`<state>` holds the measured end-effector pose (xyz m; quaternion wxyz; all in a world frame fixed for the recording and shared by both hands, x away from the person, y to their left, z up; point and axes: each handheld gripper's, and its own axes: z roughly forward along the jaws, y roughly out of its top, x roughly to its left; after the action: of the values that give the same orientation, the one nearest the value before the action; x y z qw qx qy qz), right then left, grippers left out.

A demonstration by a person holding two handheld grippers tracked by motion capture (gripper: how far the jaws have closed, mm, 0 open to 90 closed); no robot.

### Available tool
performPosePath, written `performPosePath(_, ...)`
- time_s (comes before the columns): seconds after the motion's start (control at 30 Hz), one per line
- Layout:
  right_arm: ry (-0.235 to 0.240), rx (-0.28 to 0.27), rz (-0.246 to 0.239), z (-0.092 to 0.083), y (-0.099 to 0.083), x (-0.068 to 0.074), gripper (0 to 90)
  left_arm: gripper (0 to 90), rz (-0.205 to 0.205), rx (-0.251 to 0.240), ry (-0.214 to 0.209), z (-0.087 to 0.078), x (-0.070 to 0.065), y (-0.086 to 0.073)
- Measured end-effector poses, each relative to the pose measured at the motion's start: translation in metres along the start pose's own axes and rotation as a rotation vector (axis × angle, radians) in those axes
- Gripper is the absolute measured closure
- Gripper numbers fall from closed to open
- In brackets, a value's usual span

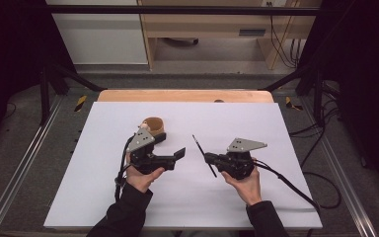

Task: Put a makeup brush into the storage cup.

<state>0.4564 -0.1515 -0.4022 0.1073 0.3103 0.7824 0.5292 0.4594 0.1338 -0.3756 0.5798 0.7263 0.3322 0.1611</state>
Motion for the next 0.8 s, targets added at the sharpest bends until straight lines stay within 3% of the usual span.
performPosePath(0.8, 0.014, -0.03, -0.009, -0.001, 0.001, 0.003, 85.9, 16.2, -0.041, -0.017, -0.055, 0.022, -0.012, -0.001)
